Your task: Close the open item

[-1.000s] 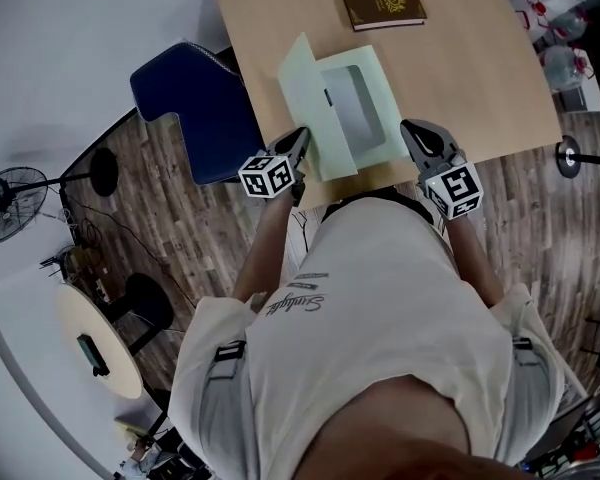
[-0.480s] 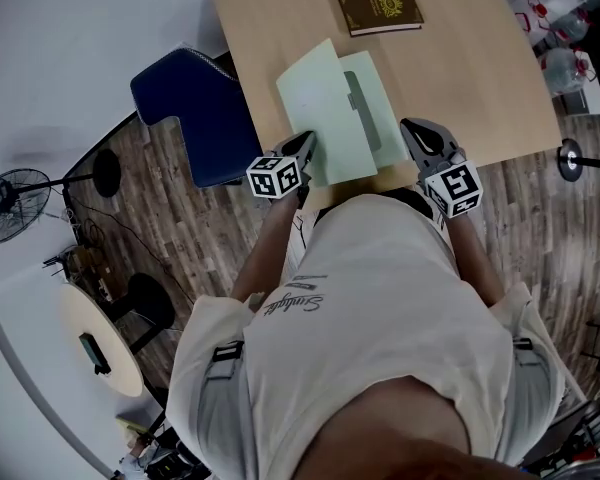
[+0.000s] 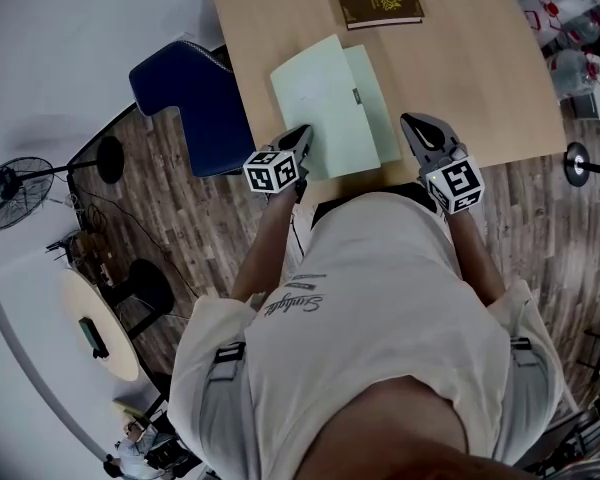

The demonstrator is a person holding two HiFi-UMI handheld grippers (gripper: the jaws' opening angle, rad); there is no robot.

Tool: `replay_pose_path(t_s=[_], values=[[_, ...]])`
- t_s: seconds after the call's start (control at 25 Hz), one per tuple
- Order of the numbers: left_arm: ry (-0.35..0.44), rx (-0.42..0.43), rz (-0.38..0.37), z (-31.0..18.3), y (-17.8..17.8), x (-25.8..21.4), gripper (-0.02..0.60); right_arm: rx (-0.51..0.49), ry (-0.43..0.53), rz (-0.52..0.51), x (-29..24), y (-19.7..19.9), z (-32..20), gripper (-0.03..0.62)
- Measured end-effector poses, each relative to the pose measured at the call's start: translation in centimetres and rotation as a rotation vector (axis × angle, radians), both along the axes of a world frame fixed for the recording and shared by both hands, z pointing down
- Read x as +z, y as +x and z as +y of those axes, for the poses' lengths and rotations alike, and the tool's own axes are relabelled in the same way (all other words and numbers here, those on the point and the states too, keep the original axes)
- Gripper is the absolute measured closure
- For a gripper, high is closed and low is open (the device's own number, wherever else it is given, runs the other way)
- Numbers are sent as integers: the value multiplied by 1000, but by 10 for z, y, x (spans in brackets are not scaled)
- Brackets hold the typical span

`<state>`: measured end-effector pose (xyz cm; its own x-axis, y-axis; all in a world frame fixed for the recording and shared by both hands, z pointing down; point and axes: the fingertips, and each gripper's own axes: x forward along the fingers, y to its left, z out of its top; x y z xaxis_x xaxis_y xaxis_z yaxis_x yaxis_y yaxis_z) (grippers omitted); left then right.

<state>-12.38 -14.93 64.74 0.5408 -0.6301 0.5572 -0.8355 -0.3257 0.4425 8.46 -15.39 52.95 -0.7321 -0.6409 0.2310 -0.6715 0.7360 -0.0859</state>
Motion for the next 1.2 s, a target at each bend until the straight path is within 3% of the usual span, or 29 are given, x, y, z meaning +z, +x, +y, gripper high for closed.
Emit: replay_pose_path(t_s=[0.32, 0.88, 1.2], values=[[6, 21, -86, -5, 14, 9, 565, -32, -23, -18, 16, 16, -5, 599], [-29, -1, -77, -5, 23, 20, 565, -73, -43, -6, 28, 7, -13, 599], [-56, 32, -99, -8, 27, 26, 565, -88, -67, -1, 37, 4, -15, 599]])
